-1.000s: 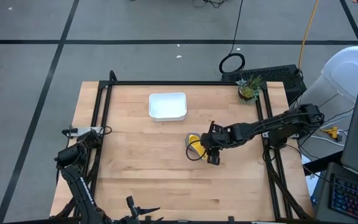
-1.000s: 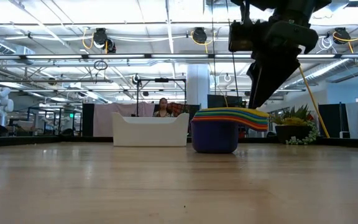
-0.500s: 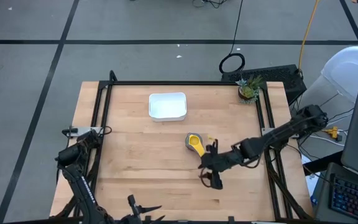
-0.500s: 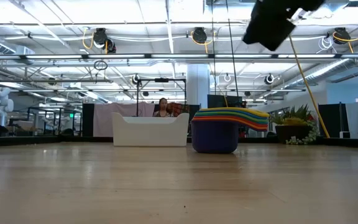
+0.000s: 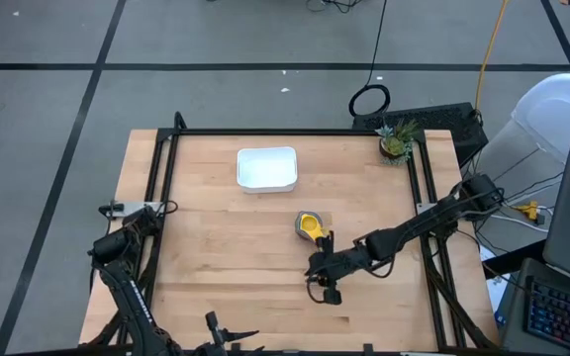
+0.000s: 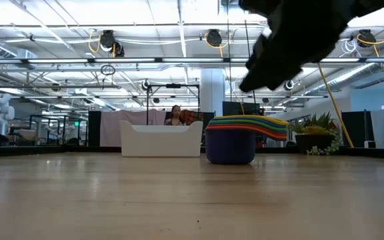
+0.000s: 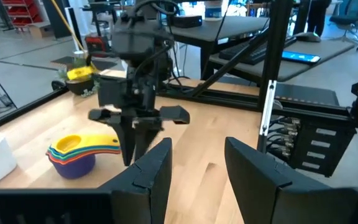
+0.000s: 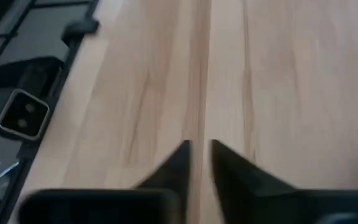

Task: Nest measuring cups in basket
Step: Stack the yellow measuring cup on top of the stacked measuring cups

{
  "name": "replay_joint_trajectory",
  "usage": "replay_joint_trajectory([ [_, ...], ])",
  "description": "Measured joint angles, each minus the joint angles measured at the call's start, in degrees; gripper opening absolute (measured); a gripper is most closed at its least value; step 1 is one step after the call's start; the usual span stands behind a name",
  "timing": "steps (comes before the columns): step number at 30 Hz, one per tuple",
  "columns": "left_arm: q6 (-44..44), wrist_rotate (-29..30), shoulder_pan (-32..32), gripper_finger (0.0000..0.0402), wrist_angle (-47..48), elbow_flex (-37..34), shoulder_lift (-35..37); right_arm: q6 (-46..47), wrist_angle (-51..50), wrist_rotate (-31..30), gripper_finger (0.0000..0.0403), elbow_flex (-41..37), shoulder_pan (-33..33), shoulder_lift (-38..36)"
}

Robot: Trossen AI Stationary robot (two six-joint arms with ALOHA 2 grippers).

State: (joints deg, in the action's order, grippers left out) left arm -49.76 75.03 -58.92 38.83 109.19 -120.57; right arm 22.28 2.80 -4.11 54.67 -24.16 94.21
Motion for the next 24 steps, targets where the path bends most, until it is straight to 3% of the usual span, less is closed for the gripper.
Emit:
replay_joint_trajectory([
  [2,0.1,-0.1,-0.1,0.0152,0.0,0.0,0.0,-2.6,2.6,-1.3,0.0021,0.1,-0.3,0.2],
  [6,0.1,-0.1,-0.1,0.0152,0.3,0.0,0.0,-3.9,4.4,-4.6,0.0004,0.1,-0.8,1.2],
  [14,-0.2,-0.1,0.5,0.0152,0.9,0.0,0.0,-3.2,3.6,-3.6,0.0,0.1,1.6,6.7],
  [24,-0.3,0.0,0.5,0.0152,0.9,0.0,0.0,-2.2,-3.6,-5.1,0.0,0.1,2.0,7.5],
])
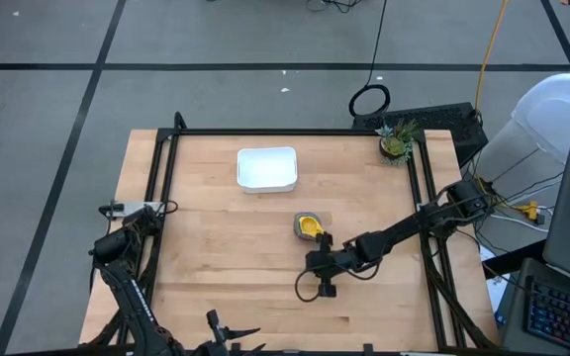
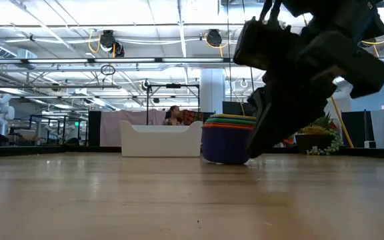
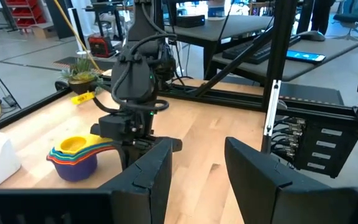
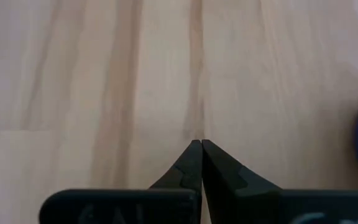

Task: Nest measuring cups in basket
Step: Stack the yellow measuring cup on top of the stacked measuring cups

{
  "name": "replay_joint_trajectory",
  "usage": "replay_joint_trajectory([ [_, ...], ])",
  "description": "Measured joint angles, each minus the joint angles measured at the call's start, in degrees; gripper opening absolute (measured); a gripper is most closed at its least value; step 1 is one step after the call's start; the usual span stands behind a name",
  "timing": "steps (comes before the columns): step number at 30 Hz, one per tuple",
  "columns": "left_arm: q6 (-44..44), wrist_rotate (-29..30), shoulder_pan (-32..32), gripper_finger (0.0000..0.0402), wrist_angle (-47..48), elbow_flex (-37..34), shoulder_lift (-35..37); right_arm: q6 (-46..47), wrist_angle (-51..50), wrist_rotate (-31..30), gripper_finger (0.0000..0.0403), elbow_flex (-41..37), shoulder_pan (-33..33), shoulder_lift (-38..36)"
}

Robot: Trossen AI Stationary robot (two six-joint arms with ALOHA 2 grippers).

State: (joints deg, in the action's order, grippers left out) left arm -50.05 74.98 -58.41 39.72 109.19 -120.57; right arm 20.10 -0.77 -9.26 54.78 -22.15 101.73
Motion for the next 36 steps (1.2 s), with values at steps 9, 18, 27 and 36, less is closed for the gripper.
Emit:
replay_joint_trajectory([
  [9,-0.2,0.0,0.0,0.0152,0.0,0.0,0.0,-0.9,-4.6,-2.3,0.0,0.0,0.4,-1.1],
  [18,-0.2,0.0,0.0,0.0152,-0.2,0.0,0.0,-4.5,-11.0,-8.9,0.0,0.0,1.3,-7.4],
  [27,-1.2,0.0,-0.2,0.0152,-0.5,0.0,0.0,-4.8,-17.6,-8.9,0.0,0.0,3.5,-7.9],
  [36,-1.5,0.0,-0.5,0.0152,-0.5,0.0,0.0,-5.9,-18.6,-11.8,0.0,0.0,3.8,-7.9],
])
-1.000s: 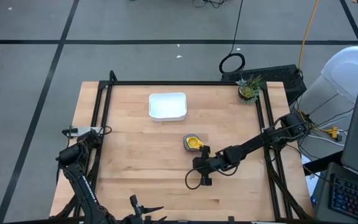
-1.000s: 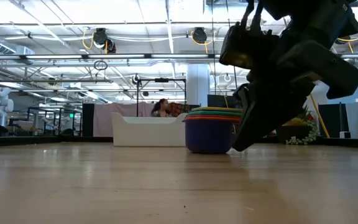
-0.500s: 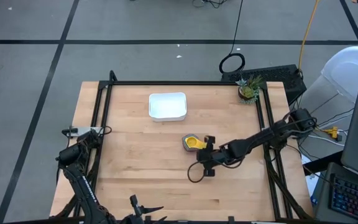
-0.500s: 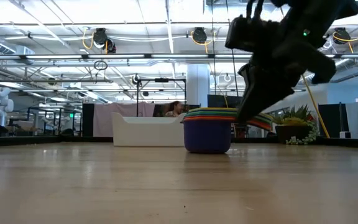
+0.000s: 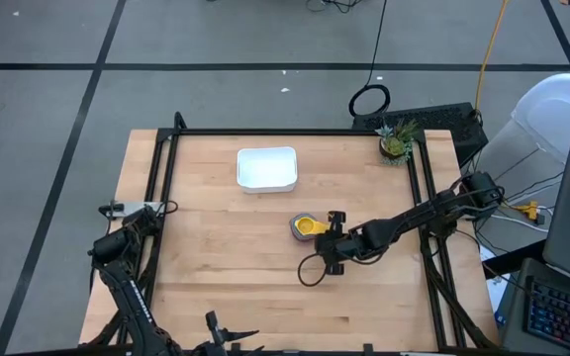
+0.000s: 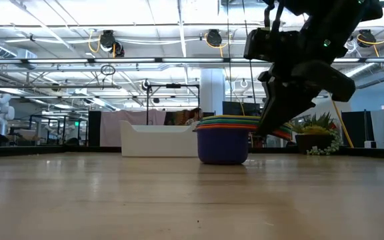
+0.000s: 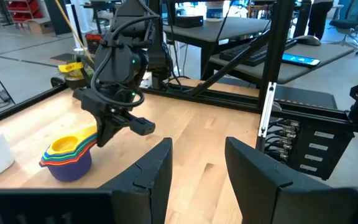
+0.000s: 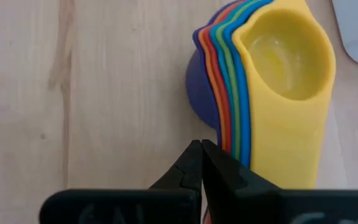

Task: Nest measuring cups in basket
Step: Stack the yellow measuring cup on top of the stacked measuring cups, then put the stacked measuring cups into the bin

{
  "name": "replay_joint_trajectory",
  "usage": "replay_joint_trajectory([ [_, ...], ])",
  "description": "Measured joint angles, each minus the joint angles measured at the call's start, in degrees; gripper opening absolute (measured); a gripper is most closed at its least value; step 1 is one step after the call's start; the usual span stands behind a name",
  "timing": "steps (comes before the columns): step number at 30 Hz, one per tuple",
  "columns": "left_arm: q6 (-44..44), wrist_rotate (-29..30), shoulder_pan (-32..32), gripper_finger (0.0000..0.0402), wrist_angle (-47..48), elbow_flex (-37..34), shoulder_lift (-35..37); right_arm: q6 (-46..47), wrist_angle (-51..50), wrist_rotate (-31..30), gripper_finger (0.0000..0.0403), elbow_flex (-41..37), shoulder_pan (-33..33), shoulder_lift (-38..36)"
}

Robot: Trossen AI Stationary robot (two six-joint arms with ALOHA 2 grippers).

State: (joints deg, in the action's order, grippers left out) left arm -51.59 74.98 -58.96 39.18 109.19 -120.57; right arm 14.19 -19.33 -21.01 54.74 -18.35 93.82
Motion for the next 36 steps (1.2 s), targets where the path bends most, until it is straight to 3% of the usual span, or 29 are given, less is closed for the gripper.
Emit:
replay_joint_trajectory([
  [11,-0.1,0.0,0.0,0.0152,0.0,0.0,0.0,-1.9,-2.4,-0.2,0.0,0.0,0.3,-1.0],
  [22,0.1,0.0,0.2,0.0152,0.0,0.0,0.0,-3.4,-12.8,0.2,0.0,0.0,-0.1,-18.6],
  [25,0.3,0.0,0.6,0.0152,0.0,0.0,0.0,-6.0,-14.8,5.3,0.0004,0.0,1.8,-22.4],
  [28,0.6,0.0,0.9,0.0152,0.0,0.0,0.0,-8.2,-15.3,14.4,0.0031,0.0,4.1,-23.8],
  [31,0.6,0.0,1.2,0.0152,0.0,0.0,0.0,-11.0,-16.1,20.7,0.0084,0.0,6.7,-23.6],
  [36,0.2,0.0,1.2,0.0152,-0.3,0.0,0.0,-14.8,-15.1,20.7,0.0197,0.0,11.1,-23.0],
])
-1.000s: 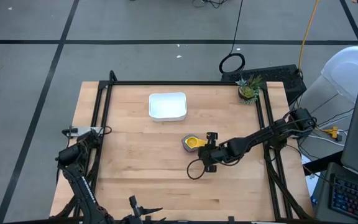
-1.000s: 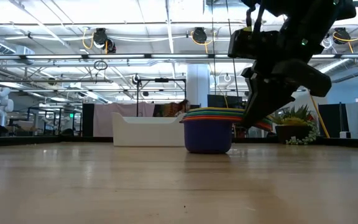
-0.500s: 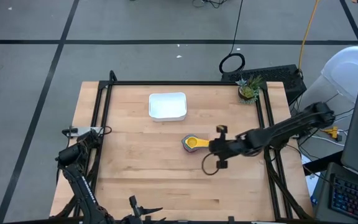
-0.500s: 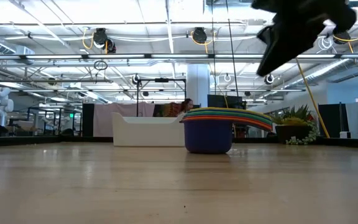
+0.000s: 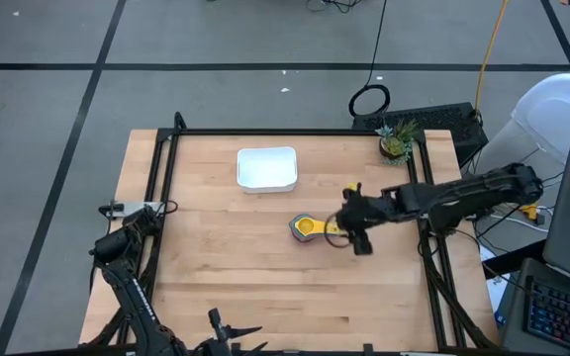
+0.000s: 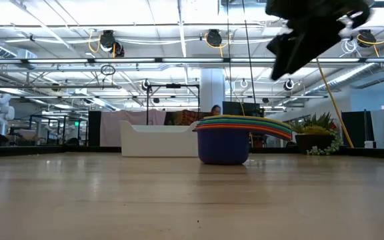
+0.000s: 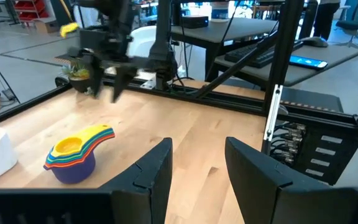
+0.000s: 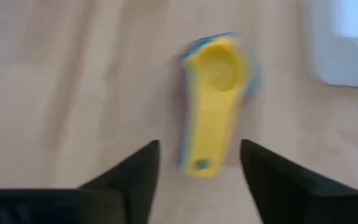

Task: Nest measuring cups in basket
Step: Put the stacked measuring cups into the bin

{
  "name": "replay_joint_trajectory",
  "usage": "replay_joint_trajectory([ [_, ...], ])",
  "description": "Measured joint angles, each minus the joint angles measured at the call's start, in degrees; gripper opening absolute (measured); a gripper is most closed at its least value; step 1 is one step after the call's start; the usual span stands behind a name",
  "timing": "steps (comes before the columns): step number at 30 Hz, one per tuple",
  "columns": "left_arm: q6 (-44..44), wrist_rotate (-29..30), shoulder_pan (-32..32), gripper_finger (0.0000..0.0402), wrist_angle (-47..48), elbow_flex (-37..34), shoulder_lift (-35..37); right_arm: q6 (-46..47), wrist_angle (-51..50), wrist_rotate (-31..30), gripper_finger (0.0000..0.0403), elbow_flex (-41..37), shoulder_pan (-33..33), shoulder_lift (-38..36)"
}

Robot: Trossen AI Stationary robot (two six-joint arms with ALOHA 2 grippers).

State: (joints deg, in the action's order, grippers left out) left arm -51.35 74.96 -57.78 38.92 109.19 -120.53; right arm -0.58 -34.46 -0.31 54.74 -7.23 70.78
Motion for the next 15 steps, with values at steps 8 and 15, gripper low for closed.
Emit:
replay_joint_trajectory([
  [8,-0.4,0.0,0.0,0.0152,-0.1,0.0,0.0,6.0,4.5,-0.3,0.032,0.0,6.2,6.8],
  [15,-0.9,0.0,0.0,0.0152,-0.1,0.0,0.0,8.1,6.5,8.9,0.035,0.0,6.4,15.3],
])
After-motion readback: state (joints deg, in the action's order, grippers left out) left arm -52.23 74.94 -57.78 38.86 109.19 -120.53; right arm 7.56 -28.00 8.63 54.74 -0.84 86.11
